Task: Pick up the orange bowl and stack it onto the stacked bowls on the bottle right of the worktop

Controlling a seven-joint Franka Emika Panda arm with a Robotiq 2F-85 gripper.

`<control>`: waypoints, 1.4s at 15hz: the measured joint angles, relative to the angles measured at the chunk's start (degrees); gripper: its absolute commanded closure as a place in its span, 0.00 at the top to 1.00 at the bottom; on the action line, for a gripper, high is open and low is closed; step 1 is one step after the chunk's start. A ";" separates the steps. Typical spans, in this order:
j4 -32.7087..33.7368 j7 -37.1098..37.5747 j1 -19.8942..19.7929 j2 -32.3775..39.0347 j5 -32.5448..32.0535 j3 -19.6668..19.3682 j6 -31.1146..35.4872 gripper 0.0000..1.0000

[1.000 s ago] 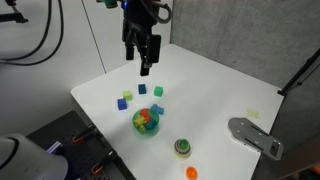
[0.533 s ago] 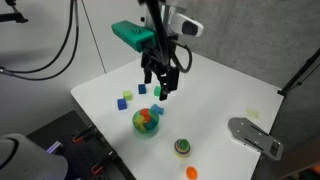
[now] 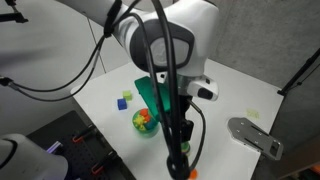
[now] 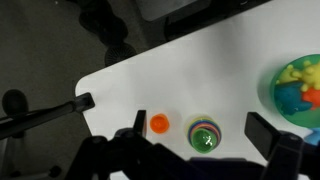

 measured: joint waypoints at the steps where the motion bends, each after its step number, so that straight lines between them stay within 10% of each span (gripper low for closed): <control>1: -0.22 0.22 -0.74 1.56 0.00 -0.82 2.10 1.00; 21: 2.27 8.90 -3.13 21.82 2.39 -4.60 24.97 1.00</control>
